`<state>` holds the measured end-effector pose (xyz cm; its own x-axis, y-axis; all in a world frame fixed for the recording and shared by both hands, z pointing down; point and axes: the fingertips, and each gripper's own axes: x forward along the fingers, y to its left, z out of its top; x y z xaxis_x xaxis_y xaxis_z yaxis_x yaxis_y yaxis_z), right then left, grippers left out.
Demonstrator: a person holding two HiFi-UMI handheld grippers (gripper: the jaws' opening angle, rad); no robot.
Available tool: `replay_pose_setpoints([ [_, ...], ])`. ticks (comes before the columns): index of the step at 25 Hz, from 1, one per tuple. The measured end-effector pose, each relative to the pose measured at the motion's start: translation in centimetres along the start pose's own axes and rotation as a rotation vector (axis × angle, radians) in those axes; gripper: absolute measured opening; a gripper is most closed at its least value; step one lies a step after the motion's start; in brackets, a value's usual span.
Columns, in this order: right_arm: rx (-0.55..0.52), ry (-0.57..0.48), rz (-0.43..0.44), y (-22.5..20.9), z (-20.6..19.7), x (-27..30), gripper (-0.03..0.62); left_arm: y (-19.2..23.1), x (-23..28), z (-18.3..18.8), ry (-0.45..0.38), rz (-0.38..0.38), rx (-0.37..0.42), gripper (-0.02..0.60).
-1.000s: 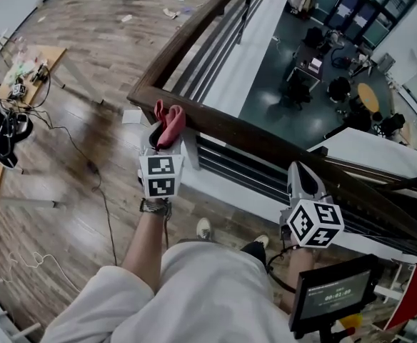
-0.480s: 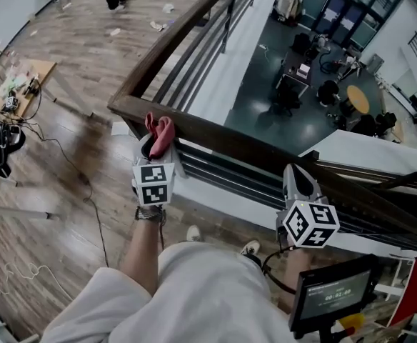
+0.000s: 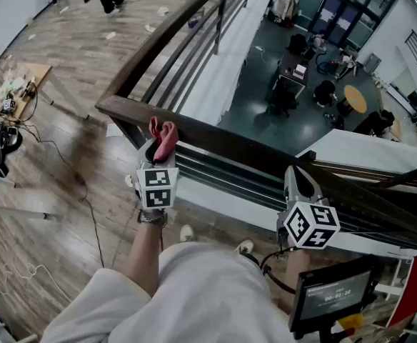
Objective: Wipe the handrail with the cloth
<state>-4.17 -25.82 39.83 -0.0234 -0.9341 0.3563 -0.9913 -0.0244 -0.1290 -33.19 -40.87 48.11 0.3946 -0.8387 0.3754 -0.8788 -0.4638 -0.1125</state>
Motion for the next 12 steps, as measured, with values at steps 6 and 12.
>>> replay_pose_setpoints([
  [6, 0.002, 0.0, 0.009, -1.6, -0.2, -1.0, 0.003, -3.1, -0.4, 0.2, 0.01, -0.023, 0.009, 0.129],
  [12, 0.002, 0.003, 0.015, -2.9, -0.9, -1.7, 0.003, -5.7, -0.6, 0.1, 0.008, -0.048, -0.001, 0.129],
])
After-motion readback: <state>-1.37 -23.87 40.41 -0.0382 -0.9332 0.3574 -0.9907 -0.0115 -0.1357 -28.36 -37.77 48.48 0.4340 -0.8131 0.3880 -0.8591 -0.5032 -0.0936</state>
